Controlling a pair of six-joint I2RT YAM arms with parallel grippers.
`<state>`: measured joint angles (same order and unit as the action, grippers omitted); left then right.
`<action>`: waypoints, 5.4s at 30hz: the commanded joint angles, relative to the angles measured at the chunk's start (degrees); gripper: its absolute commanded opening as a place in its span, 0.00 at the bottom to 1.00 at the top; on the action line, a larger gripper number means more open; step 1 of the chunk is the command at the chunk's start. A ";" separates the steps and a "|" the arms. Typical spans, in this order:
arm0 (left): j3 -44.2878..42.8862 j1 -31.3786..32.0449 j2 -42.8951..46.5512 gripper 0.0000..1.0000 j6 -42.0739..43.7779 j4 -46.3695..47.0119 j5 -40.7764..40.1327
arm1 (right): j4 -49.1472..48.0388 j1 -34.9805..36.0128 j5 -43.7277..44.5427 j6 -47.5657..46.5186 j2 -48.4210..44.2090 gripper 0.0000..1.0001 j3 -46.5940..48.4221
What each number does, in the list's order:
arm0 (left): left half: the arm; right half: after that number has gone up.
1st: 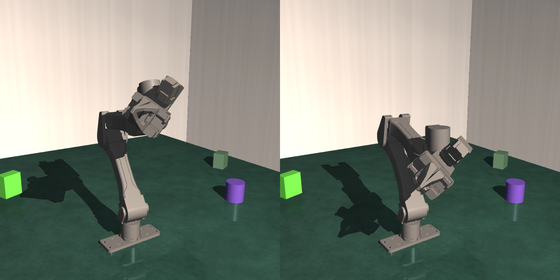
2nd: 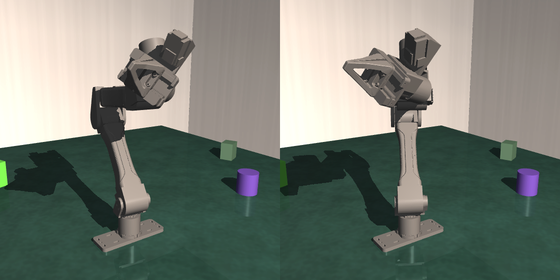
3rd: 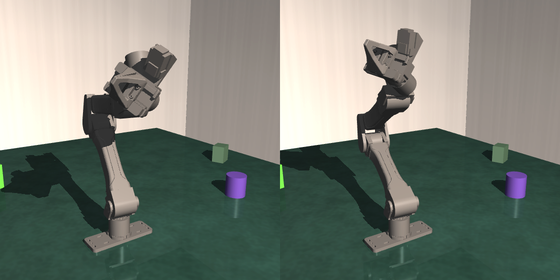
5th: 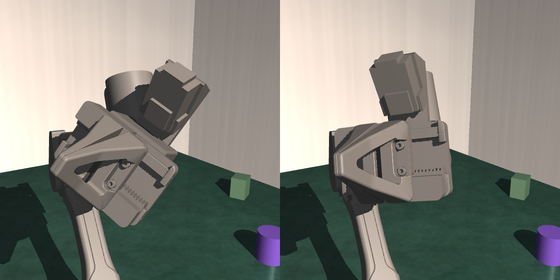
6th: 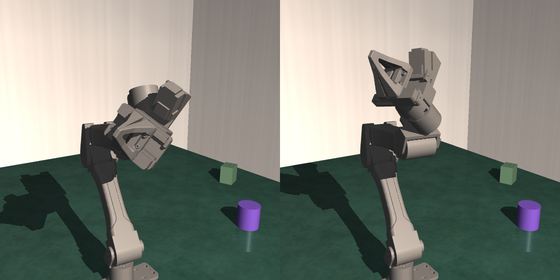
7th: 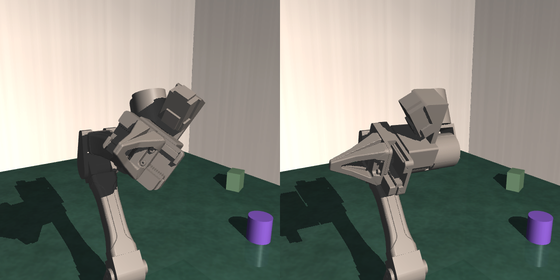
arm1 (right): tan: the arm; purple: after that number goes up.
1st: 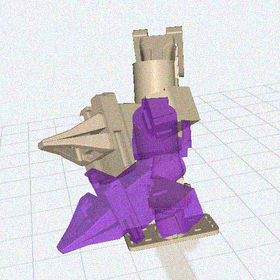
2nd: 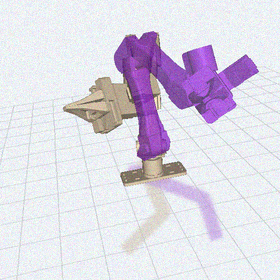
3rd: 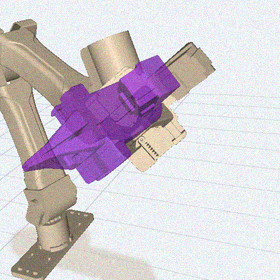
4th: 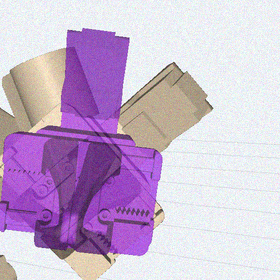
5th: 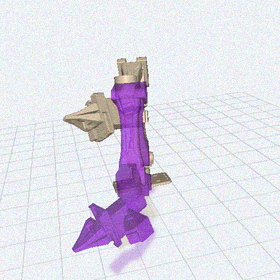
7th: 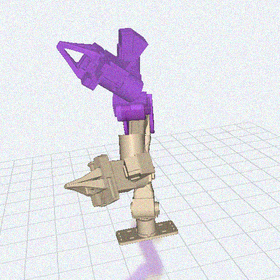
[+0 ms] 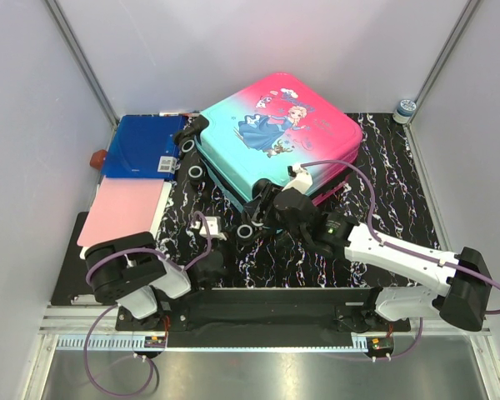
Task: Pack the luggage
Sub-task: Zip the luggage at the corner of the board.
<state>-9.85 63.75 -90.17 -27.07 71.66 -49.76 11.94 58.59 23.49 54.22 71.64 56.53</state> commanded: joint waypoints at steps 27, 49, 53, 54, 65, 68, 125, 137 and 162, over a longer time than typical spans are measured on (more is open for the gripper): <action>-6.32 -0.11 -5.63 0.63 0.26 23.79 18.38 | -10.10 -2.43 8.33 -1.75 -4.75 0.00 1.04; -8.52 -0.46 -4.84 0.54 4.31 23.79 16.62 | -10.45 -2.95 7.72 -1.39 -4.22 0.00 0.51; -9.40 -0.90 -5.28 0.50 3.96 23.79 17.32 | -10.54 -2.95 7.63 -1.48 -3.96 0.00 0.42; -9.40 -0.99 -5.19 0.49 3.95 23.79 17.41 | -10.45 -2.95 7.54 -1.39 -3.87 0.00 0.42; -9.84 -1.61 -5.19 0.28 3.69 23.79 17.68 | -10.71 -3.04 7.54 -1.22 -3.87 0.00 -0.02; -9.93 -1.69 -5.10 0.15 3.87 23.79 17.59 | -10.63 -3.04 7.72 -1.22 -3.96 0.00 -0.37; -3.95 -23.05 1.14 0.00 -5.98 15.09 23.65 | 0.62 -3.13 19.05 -3.06 -14.24 0.00 -6.87; -2.90 -27.97 1.23 0.00 -8.52 14.91 25.06 | 4.31 -3.92 24.76 -5.35 -18.20 0.00 -8.10; -3.60 -30.44 0.08 0.00 -8.18 15.53 30.51 | 11.17 -3.41 4.20 -5.00 -15.20 0.36 -2.13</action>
<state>-13.47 35.46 -90.41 -36.49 72.73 -14.79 21.34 51.75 32.29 46.26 57.41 53.67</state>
